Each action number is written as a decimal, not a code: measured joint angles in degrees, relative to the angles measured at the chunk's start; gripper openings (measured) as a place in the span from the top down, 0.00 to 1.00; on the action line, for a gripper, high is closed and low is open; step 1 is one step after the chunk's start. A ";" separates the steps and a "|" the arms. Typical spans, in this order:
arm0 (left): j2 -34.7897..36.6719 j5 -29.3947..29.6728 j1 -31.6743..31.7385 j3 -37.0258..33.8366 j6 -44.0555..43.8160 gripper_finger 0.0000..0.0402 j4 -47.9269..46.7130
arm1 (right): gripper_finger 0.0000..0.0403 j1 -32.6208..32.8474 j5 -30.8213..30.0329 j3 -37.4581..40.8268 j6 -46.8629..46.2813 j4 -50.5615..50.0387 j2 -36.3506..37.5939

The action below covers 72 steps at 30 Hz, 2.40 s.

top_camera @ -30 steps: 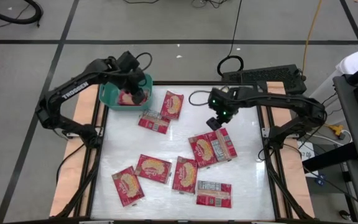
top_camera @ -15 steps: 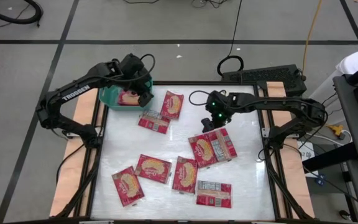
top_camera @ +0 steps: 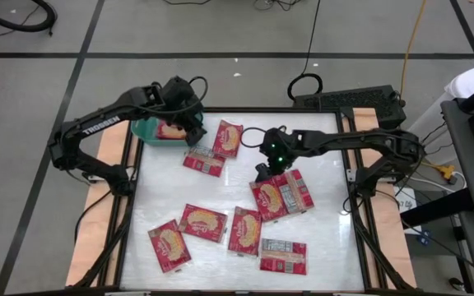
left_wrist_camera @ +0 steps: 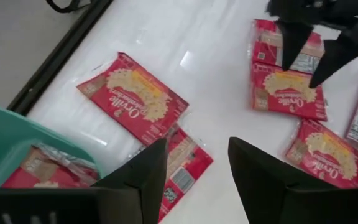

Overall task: Sort popcorn bags into baskets
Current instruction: Put the red popcorn bag into the green bin

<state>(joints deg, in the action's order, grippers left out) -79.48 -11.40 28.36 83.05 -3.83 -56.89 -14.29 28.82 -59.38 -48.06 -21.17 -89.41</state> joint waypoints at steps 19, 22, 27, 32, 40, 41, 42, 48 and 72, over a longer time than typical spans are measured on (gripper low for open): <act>0.00 1.47 -8.91 0.00 -7.86 0.58 2.13 | 0.33 -3.66 4.45 -2.71 43.55 1.14 -10.28; 0.00 1.46 -10.13 0.00 -10.06 0.58 1.98 | 0.33 -3.75 4.48 -2.71 48.42 4.20 -12.74; 0.00 1.55 -11.59 0.00 -11.37 0.58 2.12 | 0.33 -3.78 5.96 -2.72 53.98 6.36 -16.62; 0.00 3.01 -12.05 0.00 -11.40 0.58 4.03 | 0.34 -3.05 6.35 -2.82 60.47 6.38 -19.30; -0.42 6.88 -11.57 0.00 -9.70 0.58 5.17 | 0.58 -1.71 1.50 -2.84 67.76 6.73 -19.67; -0.66 7.08 -11.57 0.00 -9.43 0.58 5.49 | 0.63 -1.66 1.24 -2.84 68.01 6.65 -19.68; -0.84 7.08 -11.48 -0.01 -9.15 0.58 5.64 | 0.68 -1.62 1.11 -2.84 68.17 6.63 -19.71; -1.82 7.13 -11.23 0.03 -8.51 0.58 8.13 | 0.98 -1.38 1.05 -2.75 63.79 5.99 -19.42; -8.30 5.29 -12.38 -2.57 -8.34 0.58 17.72 | 1.00 -4.12 -6.54 -2.62 42.54 -4.35 1.34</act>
<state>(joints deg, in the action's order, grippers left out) -87.78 -6.12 15.98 80.47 -12.16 -39.17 -18.41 22.28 -62.00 -5.52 -25.52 -88.07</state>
